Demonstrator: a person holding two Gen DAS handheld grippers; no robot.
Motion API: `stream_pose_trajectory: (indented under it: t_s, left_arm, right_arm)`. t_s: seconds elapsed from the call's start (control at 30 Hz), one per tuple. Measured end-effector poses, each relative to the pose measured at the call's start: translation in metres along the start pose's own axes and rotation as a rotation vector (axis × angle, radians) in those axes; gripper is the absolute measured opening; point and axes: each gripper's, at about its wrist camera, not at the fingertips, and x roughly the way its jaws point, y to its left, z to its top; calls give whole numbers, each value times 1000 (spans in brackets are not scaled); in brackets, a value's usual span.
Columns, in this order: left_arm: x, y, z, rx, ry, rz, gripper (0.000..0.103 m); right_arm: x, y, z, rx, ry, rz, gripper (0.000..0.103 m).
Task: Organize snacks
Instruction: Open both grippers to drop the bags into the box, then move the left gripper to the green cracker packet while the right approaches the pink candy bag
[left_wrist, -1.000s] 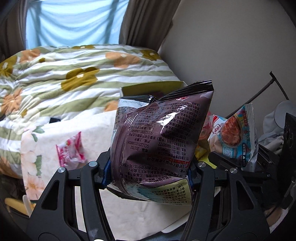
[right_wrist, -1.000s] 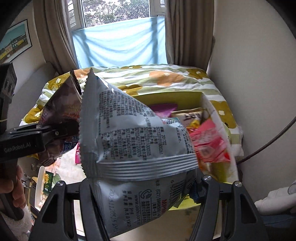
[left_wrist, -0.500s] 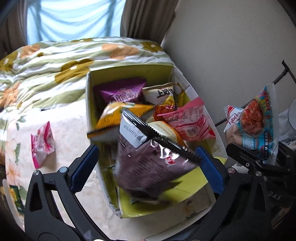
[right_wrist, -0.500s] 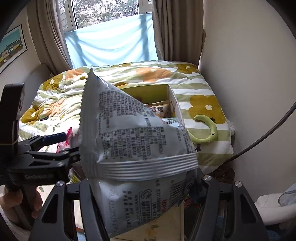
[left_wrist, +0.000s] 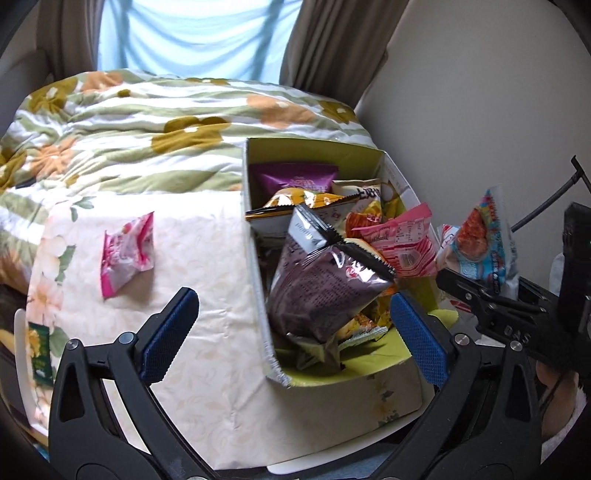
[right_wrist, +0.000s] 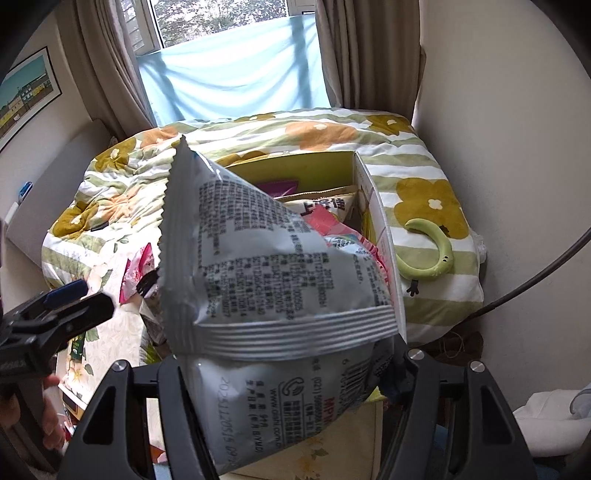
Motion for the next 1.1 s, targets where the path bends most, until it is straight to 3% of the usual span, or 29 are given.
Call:
stream_pose_trajectory:
  t_s: [0.1,0.17,0.2,0.33,0.77,1.1]
  left_arm:
    - [-5,8,-5,-5,1,23,102]
    - [-8,15,-11,-17,7,35,102]
    - [-9,19,-13,-22,9,40,102]
    - [-19,32,-23,-42,6,58,102]
    - [-59,53,-29,-52,-52,112,102]
    - [-106,110,-39,-102,-108,249,102]
  right_arm:
    - [11,1,2,23,15,21,70]
    - [15,1,3,49,-2,68,94]
    - [14,1,2,69,-14,97,97]
    - [0,6,-5,84,-92,131,98]
    - [-45,31,2,-9,-168,93,98]
    - [-63,108,13,-184,-219,190,98]
